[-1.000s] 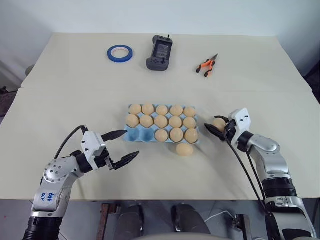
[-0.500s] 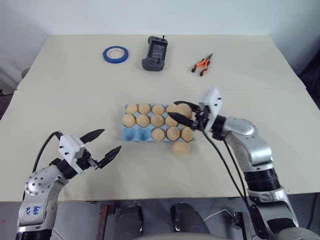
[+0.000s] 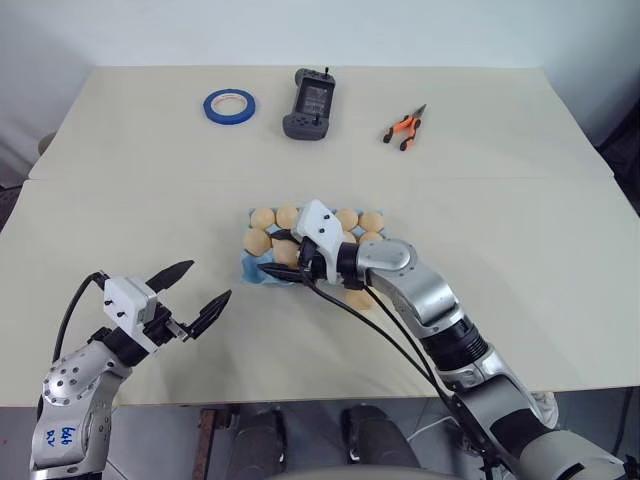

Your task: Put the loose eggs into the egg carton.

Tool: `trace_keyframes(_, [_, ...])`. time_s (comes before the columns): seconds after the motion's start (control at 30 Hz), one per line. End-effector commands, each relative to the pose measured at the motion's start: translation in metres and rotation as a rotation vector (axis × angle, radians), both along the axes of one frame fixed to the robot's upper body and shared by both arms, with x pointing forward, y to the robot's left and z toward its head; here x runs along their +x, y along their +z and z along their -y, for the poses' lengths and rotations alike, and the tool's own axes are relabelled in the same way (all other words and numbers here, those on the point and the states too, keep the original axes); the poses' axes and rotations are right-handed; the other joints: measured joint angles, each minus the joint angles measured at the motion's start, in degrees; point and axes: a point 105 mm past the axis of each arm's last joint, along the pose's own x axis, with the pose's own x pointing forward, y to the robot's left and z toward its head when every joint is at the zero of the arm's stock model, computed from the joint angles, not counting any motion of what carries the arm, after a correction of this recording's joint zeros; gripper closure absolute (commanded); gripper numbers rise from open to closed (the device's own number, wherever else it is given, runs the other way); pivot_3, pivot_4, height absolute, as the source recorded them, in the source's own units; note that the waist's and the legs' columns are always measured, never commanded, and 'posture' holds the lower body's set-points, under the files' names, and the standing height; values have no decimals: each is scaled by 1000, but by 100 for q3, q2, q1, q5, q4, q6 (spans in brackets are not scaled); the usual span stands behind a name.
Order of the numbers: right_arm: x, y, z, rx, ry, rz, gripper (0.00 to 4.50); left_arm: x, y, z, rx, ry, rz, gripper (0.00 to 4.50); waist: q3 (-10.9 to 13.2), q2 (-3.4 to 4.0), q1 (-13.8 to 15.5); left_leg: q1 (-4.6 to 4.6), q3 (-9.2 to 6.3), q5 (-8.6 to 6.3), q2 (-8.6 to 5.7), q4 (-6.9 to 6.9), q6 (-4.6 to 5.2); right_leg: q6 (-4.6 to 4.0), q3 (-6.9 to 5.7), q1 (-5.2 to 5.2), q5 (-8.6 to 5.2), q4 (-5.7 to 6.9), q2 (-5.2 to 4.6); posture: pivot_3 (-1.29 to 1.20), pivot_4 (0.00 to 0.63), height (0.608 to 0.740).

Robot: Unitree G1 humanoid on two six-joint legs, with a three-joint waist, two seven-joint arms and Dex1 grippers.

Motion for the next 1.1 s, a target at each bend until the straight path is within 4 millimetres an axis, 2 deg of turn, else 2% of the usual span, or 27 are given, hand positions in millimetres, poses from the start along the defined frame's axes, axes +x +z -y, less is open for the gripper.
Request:
trace_keyframes(0.03, [-2,18,5,27,17,63,36,-3,12,3,-6,-12,43,0,0,0,-15,0,3,0,0,-1,0,0,0,-3,0,4,0,0,150,740])
trace_keyframes(0.13, [-3,30,24,58,7,101,36,-2,14,5,-2,-27,44,0,0,0,-2,-1,3,1,0,1,-1,0,0,-6,0,9,0,0,150,740])
trace_keyframes(0.27, [-18,45,67,147,-2,142,36,-2,14,8,21,-73,36,0,-1,-3,64,-8,-1,0,0,1,1,0,-6,-5,0,0,-1,0,150,740])
trace_keyframes(0.4, [-30,28,124,123,-94,150,36,3,12,11,47,-120,22,0,-1,-3,150,-13,-1,-4,0,-4,2,0,-8,1,0,-23,-1,0,150,740])
trace_keyframes(0.57, [-43,21,179,180,-244,147,36,8,8,15,62,-180,-6,0,0,-3,137,-7,10,-8,3,-3,5,0,-3,9,0,-32,5,0,150,740])
trace_keyframes(0.7, [-68,-9,231,105,-402,143,36,10,-2,19,126,-256,-34,0,1,-3,201,20,1,-4,4,-5,4,-1,-8,47,0,-41,10,0,150,740])
trace_keyframes(0.87, [-83,-19,254,62,-445,159,36,9,-4,17,148,-289,-40,0,3,-1,136,37,16,-13,2,1,15,0,6,75,1,-61,5,0,150,740])
trace_keyframes(0.93, [-86,-24,263,49,-467,142,36,11,-2,16,143,-293,-34,0,3,-1,144,51,14,-12,3,0,15,-3,5,86,3,-60,5,0,150,740])
trace_keyframes(1.1, [-84,-32,272,29,-489,144,36,13,4,21,126,-302,-17,0,3,-1,169,54,12,-7,3,0,12,-5,5,86,4,-52,5,0,150,740])
